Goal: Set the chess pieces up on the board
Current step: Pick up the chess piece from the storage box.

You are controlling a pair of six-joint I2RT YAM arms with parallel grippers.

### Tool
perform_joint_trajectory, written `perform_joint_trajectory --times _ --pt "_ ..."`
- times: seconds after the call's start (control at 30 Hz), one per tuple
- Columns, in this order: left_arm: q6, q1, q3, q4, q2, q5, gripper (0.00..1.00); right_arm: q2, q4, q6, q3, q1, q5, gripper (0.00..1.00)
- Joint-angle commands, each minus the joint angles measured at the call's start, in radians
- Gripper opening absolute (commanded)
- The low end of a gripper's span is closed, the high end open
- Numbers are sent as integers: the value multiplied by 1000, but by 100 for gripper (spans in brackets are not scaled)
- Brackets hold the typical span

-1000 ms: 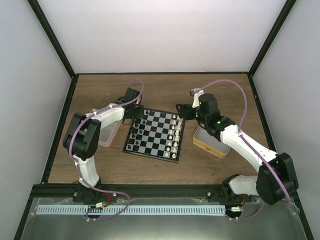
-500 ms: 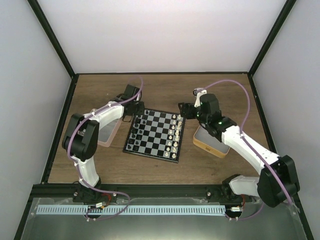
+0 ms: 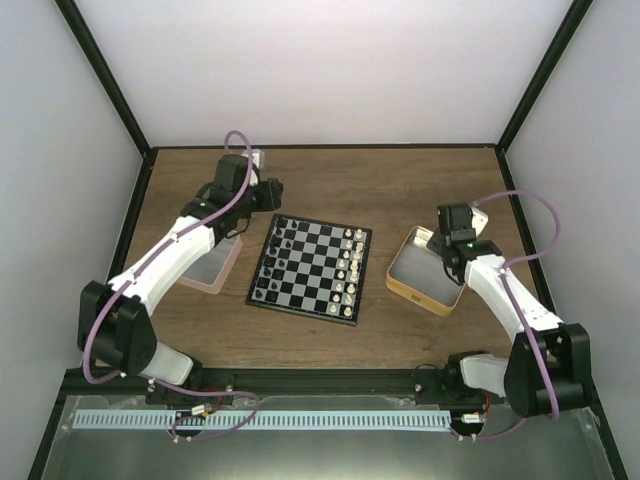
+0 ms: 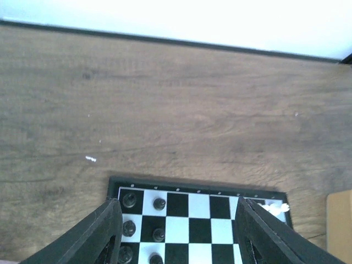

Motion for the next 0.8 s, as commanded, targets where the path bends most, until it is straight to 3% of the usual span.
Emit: perform_joint_trajectory --times 0.0,0.37,0.77 --pt "25 4 -27 31 -54 14 59 13 -111 42 -40 -30 140 49" --pt "48 16 -60 26 -96 -5 61 300 -63 -12 46 -77 202 31" --pt "52 36 -65 33 -77 13 61 421 -44 -34 93 -119 250 36"
